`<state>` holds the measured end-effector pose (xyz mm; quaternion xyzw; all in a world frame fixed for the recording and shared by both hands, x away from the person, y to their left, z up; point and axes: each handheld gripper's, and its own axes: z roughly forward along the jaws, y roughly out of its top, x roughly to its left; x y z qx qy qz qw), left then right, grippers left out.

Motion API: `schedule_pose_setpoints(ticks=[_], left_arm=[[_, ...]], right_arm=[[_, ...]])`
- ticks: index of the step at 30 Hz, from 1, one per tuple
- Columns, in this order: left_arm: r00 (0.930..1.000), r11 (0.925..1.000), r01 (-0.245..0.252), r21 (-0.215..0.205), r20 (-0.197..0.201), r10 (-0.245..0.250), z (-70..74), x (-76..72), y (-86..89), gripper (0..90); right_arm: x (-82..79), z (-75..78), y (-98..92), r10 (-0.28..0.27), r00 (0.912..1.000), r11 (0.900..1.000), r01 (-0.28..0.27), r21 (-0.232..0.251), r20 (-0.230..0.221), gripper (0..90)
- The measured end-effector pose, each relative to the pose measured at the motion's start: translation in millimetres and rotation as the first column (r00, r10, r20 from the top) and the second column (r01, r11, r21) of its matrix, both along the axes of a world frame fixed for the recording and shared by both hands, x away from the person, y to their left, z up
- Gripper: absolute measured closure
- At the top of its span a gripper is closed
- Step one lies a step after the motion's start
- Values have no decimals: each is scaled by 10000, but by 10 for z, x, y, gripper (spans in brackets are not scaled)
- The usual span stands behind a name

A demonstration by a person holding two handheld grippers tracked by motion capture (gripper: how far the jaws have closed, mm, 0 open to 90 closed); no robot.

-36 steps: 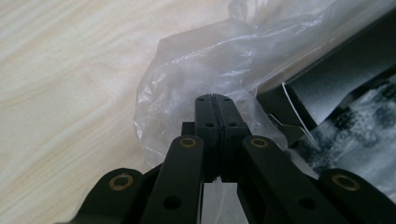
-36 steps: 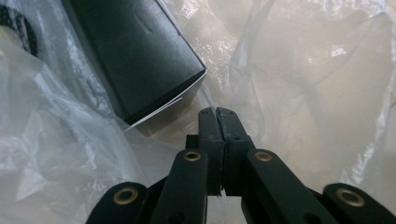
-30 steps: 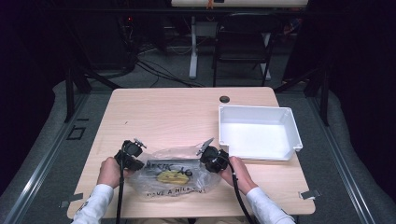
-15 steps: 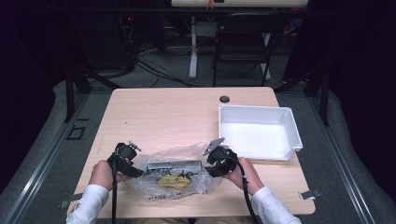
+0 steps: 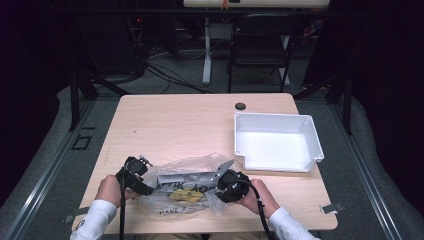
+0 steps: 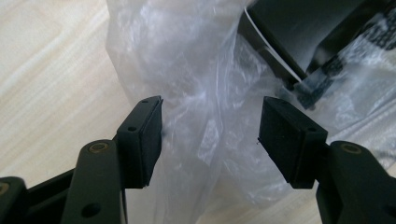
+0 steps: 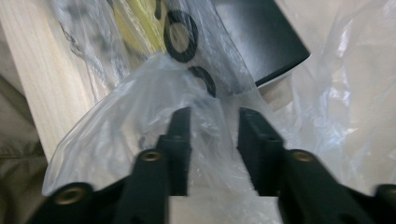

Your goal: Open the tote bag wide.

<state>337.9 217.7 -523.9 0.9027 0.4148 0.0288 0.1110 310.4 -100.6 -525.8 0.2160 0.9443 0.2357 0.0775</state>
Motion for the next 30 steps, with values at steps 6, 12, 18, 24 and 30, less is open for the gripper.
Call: schedule_pose_setpoints(ticks=[6, 12, 18, 24, 30], left_arm=[[9998, 9999, 2, -118, -217, -4, -71, -65, 5, 360], [9985, 9993, 298, 204, -459, -288, -148, -106, -24, 332], [9978, 9985, 377, 398, -566, -354, -192, -114, -34, 326], [9981, 9998, 207, 42, -585, -205, -142, -108, 16, 313], [9998, 9968, -27, -805, -197, 11, 18, -142, 35, 299]], right_arm=[[9, -89, -2, 70, 9998, 9998, -74, -181, -202, 865], [23, -148, -21, 3, 9992, 9989, -22, -468, -397, 891], [42, -194, -58, -79, 9977, 9964, 22, -842, -679, 895], [68, -52, -178, -180, 9980, 9996, 167, -210, -602, 793], [26, 204, -193, -363, 9991, 9925, 336, 1174, 206, 542]])
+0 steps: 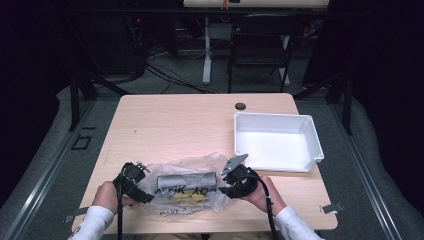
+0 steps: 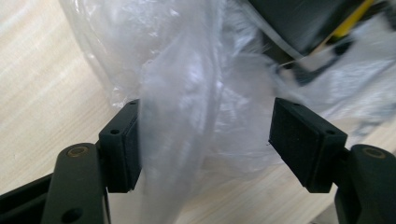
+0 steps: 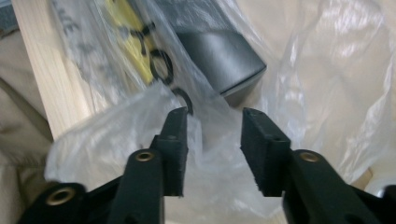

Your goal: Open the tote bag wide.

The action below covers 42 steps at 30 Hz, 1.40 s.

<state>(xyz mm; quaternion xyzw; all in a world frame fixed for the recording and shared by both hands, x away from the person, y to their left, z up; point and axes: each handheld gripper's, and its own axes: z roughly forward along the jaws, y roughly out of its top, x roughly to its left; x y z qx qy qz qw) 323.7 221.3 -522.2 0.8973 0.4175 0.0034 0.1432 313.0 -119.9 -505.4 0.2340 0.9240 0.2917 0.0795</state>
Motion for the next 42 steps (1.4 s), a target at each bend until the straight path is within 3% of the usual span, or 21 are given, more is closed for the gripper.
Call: schedule_pose_setpoints(ticks=[3, 6, 12, 13, 19, 23, 28, 31, 35, 37, 42], left_arm=[[9996, 9996, 235, 164, -134, -233, -39, 5, -49, 291], [9983, 9978, 460, 472, -380, -442, -108, 6, -97, 280], [9966, 9958, 610, 687, -597, -569, -178, 19, -126, 250], [9964, 9952, 651, 737, -598, -608, -180, 18, -128, 244], [9961, 9952, 614, 760, -682, -562, -208, 25, -109, 225], [9959, 9950, 619, 783, -707, -564, -210, 26, -93, 217], [9965, 9956, 651, 674, -572, -613, -198, 20, -107, 190], [9969, 9962, 669, 559, -456, -644, -172, 13, -121, 158], [9974, 9975, 671, 219, -267, -665, -137, 6, -129, 116], [9967, 9967, 768, 250, -292, -761, -141, 7, -146, 111], [9969, 9970, 742, 198, -275, -736, -141, 11, -135, 109]], right_arm=[[38, -79, 72, 94, 9998, 9991, -101, -414, -171, 505], [79, -179, 119, 171, 9990, 9960, -207, -866, -420, 637], [49, -274, 143, 476, 9968, 9927, -544, -1078, -641, 891], [40, -290, 152, 501, 9964, 9914, -579, -1177, -681, 900], [35, -362, 155, 622, 9941, 9809, -774, -1782, -890, 900], [44, -350, 120, 510, 9953, 9844, -639, -1637, -820, 897], [56, -203, 56, 319, 9985, 9971, -348, -682, -441, 615], [49, -141, 49, 299, 9994, 9992, -303, -260, -177, 547], [57, -153, 84, 300, 9994, 9993, -303, -227, -148, 463], [78, -186, 117, 339, 9991, 9984, -350, -444, -249, 480], [81, -258, 175, 458, 9982, 9956, -488, -798, -391, 771]])
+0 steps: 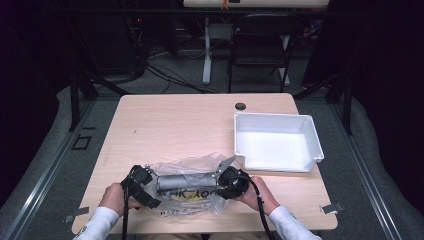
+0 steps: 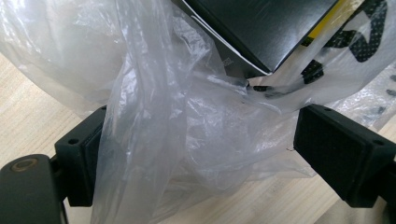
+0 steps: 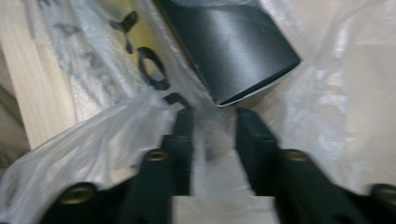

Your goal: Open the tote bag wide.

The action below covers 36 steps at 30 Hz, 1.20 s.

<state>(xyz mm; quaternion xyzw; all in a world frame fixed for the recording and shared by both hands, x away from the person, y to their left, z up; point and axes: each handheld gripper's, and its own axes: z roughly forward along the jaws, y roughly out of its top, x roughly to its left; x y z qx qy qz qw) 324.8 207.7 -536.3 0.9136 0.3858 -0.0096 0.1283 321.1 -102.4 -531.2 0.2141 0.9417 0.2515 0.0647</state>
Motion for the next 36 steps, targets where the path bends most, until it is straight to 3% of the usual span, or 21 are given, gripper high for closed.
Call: schedule_pose_setpoints(ticks=[5, 8, 9, 11, 13, 18, 21, 25, 28, 31, 33, 36], left_arm=[[9994, 9972, -336, -673, 56, 340, 75, 12, 66, 109], [9982, 9911, -539, -1216, 206, 568, 155, 24, 113, 111], [9982, 9911, -539, -1216, 206, 568, 155, 24, 113, 112], [9956, 9827, -748, -1695, 423, 831, 260, 52, 160, 120], [9936, 9794, -814, -1847, 615, 942, 336, 81, 181, 136], [9806, 9687, -1136, -2208, 1317, 1450, 466, 183, 196, 185], [9734, 9611, -1335, -2420, 1501, 1730, 458, 282, 156, 217], [9702, 9646, -1597, -2099, 1471, 1927, 332, 408, 97, 311], [9649, 9619, -1812, -2048, 1522, 2141, 257, 512, 125, 471], [9643, 9604, -1952, -1989, 1396, 2249, 181, 607, 130, 681], [9672, 9669, -1911, -1690, 1354, 2148, 122, 654, 89, 808], [9598, 9747, -1944, -1103, 1836, 2122, 76, 704, 18, 891]], right_arm=[[-58, -28, 19, 260, 9997, 9991, -261, -323, -37, 894], [-86, -49, 30, 443, 9990, 9977, -446, -510, -68, 898], [-86, -49, 30, 443, 9990, 9977, -446, -510, -68, 898], [-97, -48, 34, 483, 9988, 9972, -484, -572, -29, 898], [-98, -38, 31, 486, 9988, 9966, -481, -662, 68, 897], [-110, -29, 34, 522, 9986, 9973, -516, -515, 106, 897], [-119, -18, 43, 572, 9983, 9973, -564, -476, 148, 895], [-132, -11, 53, 686, 9975, 9966, -678, -465, 162, 895], [-153, -21, 75, 848, 9964, 9953, -843, -481, 90, 897], [-172, -43, 94, 1047, 9945, 9926, -1042, -616, 52, 898], [-180, -62, 95, 1100, 9939, 9917, -1098, -671, -15, 899], [-190, -79, 82, 1162, 9931, 9901, -1170, -772, -144, 900]])
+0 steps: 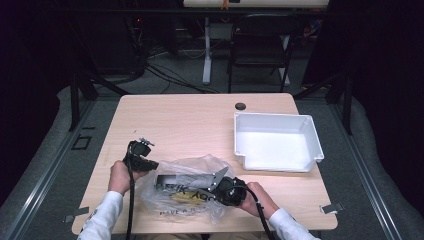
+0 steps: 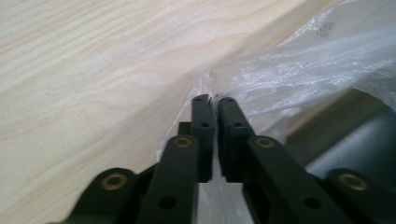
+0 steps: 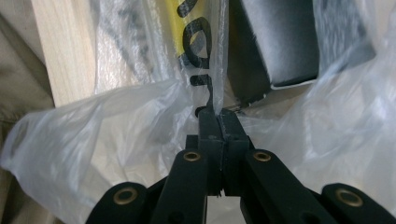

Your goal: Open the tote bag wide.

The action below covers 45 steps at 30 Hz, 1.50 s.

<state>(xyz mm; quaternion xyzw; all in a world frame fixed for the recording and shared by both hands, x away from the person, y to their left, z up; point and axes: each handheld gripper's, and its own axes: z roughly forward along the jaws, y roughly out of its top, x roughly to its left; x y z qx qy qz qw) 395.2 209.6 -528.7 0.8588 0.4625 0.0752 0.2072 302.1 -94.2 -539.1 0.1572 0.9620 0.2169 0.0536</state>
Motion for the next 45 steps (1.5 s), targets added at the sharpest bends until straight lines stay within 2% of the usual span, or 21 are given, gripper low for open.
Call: schedule_pose_setpoints(ticks=[2, 6, 9, 11, 14, 15, 18, 21, 23, 25, 26, 27, 30, 32, 33, 35, 36, 38, 40, 41, 45], left_arm=[[9991, 9986, -154, 503, 414, 134, -5, 25, -43, 898], [9926, 9958, -448, 794, 1163, 354, -8, 78, -104, 900], [9834, 9920, -615, 1102, 1766, 413, 7, 118, -146, 900], [9771, 9912, -731, 1099, 2073, 490, 22, 144, -162, 900], [9721, 9866, -846, 1395, 2290, 510, 22, 189, -173, 900], [9776, 9874, -835, 1344, 2032, 550, 4, 214, -159, 900], [9823, 9894, -946, 1105, 1720, 747, -71, 254, -128, 898], [9849, 9915, -892, 951, 1569, 735, -88, 269, -129, 889], [9888, 9938, -773, 805, 1334, 661, -84, 267, -127, 813], [9922, 9959, -656, 625, 1105, 584, -56, 264, -113, 729], [9939, 9966, -656, 501, 918, 608, -32, 261, -106, 640], [9952, 9974, -581, 436, 808, 545, 0, 255, -99, 581], [9961, 9986, -487, 194, 752, 471, 117, 202, -83, 434], [9955, 9991, -407, 127, 860, 395, 204, 138, -69, 386], [9959, 9993, -364, 60, 835, 358, 247, 103, -58, 369], [9959, 9996, -262, -86, 861, 269, 319, 24, -32, 341], [9964, 9997, -212, -130, 814, 222, 350, -16, -21, 335], [9970, 9996, -123, -254, 755, 142, 394, -103, -2, 321], [9983, 9998, 78, -189, 587, -67, 395, -200, -4, 317], [9986, 9998, 171, -97, 512, -166, 391, -255, -7, 314], [9983, 9985, 515, 187, 254, -520, 342, -469, 10, 311]], right_arm=[[-6, -7, -14, 125, 9999, 9998, -127, -157, -111, 900], [-10, -11, -44, 190, 9996, 9994, -197, -300, -220, 900], [-6, -6, -61, 201, 9993, 9995, -209, -254, -304, 900], [-5, 6, -69, 255, 9993, 9992, -264, -305, -288, 900], [-7, 13, -78, 306, 9990, 9991, -316, -298, -327, 900], [-7, 7, -80, 328, 9988, 9988, -341, -365, -359, 900], [0, -14, -76, 315, 9993, 9973, -329, -658, -218, 900], [19, -6, -83, 130, 9996, 9986, -143, -502, -256, 883], [43, 39, -112, 65, 9990, 9995, -79, -304, -447, 714], [65, 110, -159, -110, 9983, 9989, 136, 458, -574, 644], [76, 169, -186, -163, 9983, 9972, 203, 721, -562, 619], [83, 218, -212, -222, 9976, 9925, 299, 1188, -659, 615], [96, 359, -281, -609, 9978, 9772, 650, 2023, -265, 612], [113, 394, -304, -1123, 9935, 9684, 1055, 2260, 178, 618], [122, 392, -305, -1367, 9902, 9648, 1264, 2306, 293, 621], [168, 366, -298, -1873, 9808, 9641, 1728, 2017, 551, 642], [187, 342, -289, -2136, 9747, 9598, 1969, 2001, 656, 657], [239, 285, -267, -2464, 9668, 9566, 2314, 1769, 681, 707], [287, 229, -250, -2544, 9654, 9585, 2438, 1480, 570, 762], [304, 204, -242, -2703, 9608, 9553, 2597, 1412, 617, 797], [378, 118, -211, -2905, 9550, 9514, 2814, 1253, 603, 844]])
